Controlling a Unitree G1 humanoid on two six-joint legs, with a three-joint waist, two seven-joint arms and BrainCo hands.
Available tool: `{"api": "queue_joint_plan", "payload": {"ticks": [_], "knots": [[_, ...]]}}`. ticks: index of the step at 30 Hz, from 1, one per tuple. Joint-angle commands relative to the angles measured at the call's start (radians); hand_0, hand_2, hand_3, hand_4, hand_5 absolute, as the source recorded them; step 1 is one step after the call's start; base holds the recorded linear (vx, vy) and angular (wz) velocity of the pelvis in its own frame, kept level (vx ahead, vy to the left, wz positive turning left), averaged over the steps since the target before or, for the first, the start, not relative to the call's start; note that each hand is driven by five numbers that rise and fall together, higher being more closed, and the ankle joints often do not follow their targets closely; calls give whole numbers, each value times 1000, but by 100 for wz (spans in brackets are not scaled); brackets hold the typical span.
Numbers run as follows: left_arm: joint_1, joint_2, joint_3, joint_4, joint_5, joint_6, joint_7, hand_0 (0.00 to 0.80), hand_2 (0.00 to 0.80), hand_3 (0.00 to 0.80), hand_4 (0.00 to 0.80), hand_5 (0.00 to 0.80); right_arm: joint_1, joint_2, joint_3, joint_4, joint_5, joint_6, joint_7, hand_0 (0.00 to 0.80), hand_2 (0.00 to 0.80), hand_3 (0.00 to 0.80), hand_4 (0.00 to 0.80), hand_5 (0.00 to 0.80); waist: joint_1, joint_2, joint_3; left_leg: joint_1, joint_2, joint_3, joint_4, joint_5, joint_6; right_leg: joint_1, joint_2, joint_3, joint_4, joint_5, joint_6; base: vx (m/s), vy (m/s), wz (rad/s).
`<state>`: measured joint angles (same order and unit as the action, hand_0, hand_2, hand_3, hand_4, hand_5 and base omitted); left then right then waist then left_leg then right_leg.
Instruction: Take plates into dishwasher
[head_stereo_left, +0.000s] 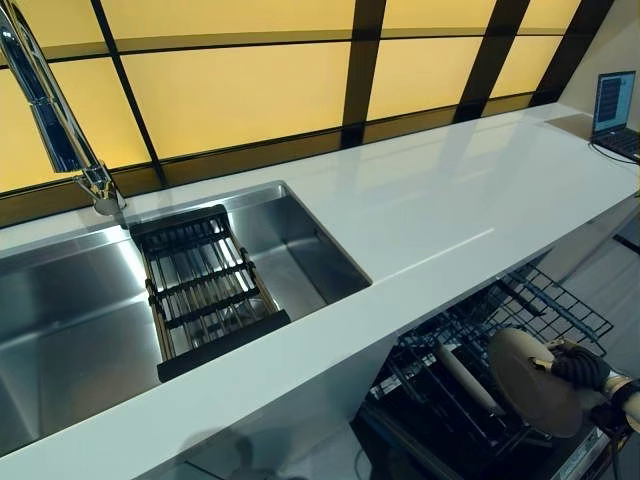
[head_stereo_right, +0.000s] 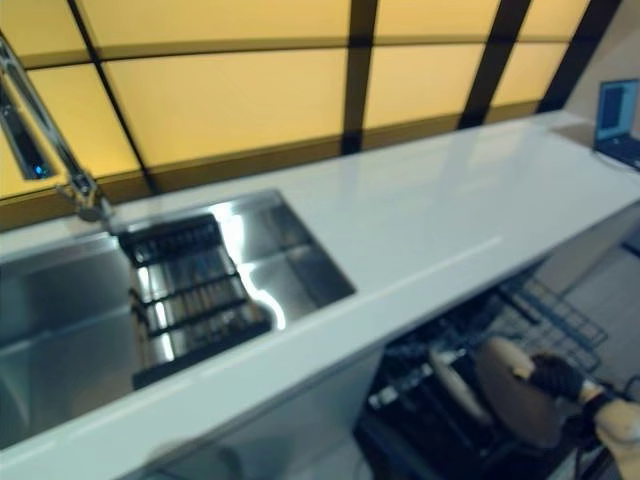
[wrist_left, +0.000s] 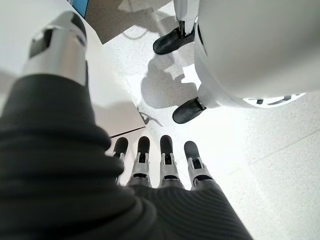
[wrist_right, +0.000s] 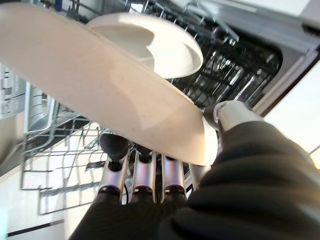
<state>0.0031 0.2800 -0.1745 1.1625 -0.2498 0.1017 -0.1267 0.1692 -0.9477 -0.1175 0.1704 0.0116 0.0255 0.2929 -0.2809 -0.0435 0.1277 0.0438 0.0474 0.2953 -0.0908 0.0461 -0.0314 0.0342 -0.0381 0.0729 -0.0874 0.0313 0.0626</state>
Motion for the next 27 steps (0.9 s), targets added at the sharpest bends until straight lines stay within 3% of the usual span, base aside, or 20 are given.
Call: {"api": "queue_joint_plan", "payload": {"ticks": [1,13,27], "knots": [[-23,20,1,38,24,-14,-9,0,0,0,0,0,-101,12,-8,-36,16,-15,-37,800,800,800,800,800,47,-30,-26,51,8,-23,4,-78,6,-83,-24,-20,16,96,109,0,0,0],[-29,13,11,53,33,-14,-17,0,0,0,0,0,-100,22,-5,-151,-10,9,-5,800,800,800,800,800,42,-29,-30,53,1,-27,4,-80,4,-80,-26,-21,19,93,108,-9,9,2],[-28,7,-34,9,23,-5,-13,0,0,0,0,0,-226,64,181,55,-203,-31,-94,800,800,800,800,800,95,-20,-28,51,1,-55,4,-75,1,-61,-36,-47,13,88,108,-1,-4,3]]}}
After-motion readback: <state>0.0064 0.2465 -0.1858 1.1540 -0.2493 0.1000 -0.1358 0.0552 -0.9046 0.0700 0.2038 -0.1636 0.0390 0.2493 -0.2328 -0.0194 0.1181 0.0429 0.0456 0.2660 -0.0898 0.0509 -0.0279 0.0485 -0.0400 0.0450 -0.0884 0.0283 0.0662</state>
